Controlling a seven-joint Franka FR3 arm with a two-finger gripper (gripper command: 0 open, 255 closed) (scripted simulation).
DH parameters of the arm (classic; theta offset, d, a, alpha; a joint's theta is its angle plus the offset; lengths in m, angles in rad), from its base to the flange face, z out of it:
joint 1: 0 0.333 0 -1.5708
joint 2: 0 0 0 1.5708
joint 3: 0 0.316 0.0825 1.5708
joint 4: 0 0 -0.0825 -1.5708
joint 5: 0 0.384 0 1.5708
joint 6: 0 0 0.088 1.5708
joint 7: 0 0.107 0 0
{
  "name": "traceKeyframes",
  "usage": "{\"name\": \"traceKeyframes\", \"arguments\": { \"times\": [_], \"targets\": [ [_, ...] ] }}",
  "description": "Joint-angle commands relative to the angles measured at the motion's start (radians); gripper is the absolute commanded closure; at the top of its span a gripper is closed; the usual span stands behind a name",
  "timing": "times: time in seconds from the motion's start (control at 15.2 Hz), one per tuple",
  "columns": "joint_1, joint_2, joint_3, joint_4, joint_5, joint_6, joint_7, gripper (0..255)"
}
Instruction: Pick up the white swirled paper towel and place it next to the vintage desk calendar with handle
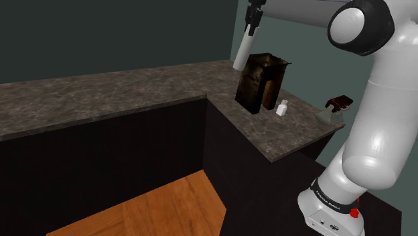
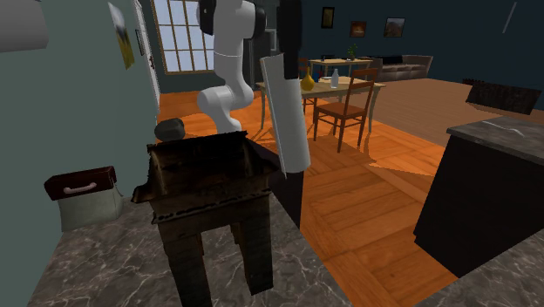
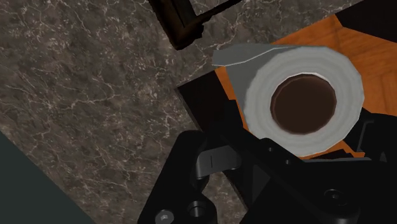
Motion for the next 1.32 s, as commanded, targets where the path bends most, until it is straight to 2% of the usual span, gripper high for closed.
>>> {"name": "traceKeyframes", "arguments": {
  "times": [0.0,0.33,0.73,1.25],
  "targets": [
    [-0.01,0.022,-0.001,0.059,0.011,-0.039,-0.002,255],
    [-0.051,0.098,-0.003,0.243,0.048,-0.151,-0.006,255],
    [-0.069,-0.072,-0.042,0.003,-0.013,-0.078,-0.11,255],
    [-0.139,-0.195,-0.106,-0.145,-0.057,-0.05,-0.264,255]
  ]
}}
